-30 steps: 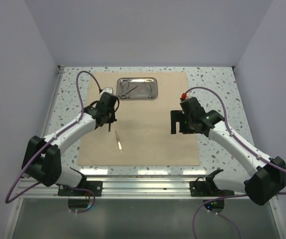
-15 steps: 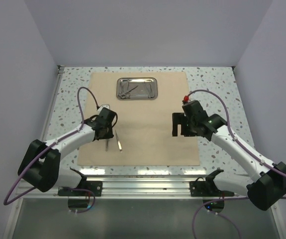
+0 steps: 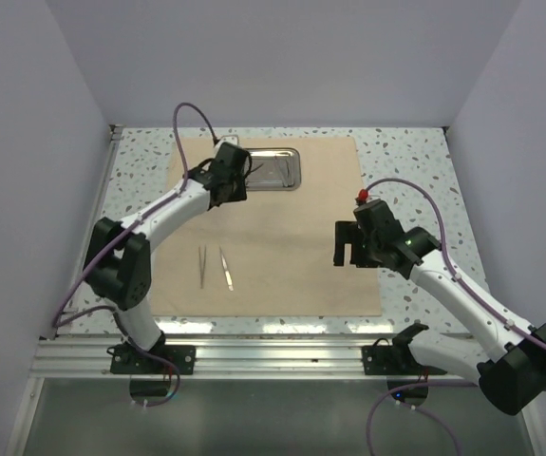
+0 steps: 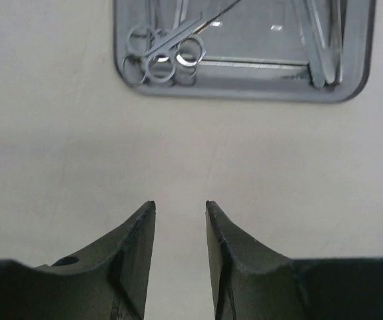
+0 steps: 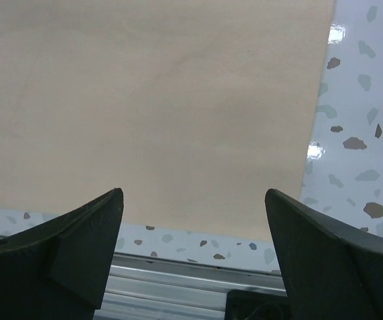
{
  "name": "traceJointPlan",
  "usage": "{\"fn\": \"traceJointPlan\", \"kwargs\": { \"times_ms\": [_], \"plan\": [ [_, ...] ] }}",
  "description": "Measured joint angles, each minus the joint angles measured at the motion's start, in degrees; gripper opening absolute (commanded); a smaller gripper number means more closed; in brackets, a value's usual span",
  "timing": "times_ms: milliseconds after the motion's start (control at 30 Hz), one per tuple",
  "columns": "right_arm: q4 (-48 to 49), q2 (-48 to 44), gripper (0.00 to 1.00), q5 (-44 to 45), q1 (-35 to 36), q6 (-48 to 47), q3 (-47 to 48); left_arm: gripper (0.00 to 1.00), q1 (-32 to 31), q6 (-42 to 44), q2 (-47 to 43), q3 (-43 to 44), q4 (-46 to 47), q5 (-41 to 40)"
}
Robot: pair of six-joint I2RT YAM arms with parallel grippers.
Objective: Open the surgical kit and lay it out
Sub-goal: Pick up the medical item from the container.
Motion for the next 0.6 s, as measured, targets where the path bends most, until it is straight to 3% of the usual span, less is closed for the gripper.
{"fn": "traceJointPlan", "kwargs": {
  "times_ms": [400, 600],
  "plan": [
    [-4.3, -3.2, 0.91, 1.4, 0.0, 1.7, 0.0, 0.41, 0.0, -0.1, 39.5, 47.5, -0.5, 5.6],
    [-7.1, -4.7, 0.91, 2.2, 0.0, 2.1, 0.3, 0.45, -0.3, -2.5, 45.5, 51.6, 2.6, 9.3]
  ]
}}
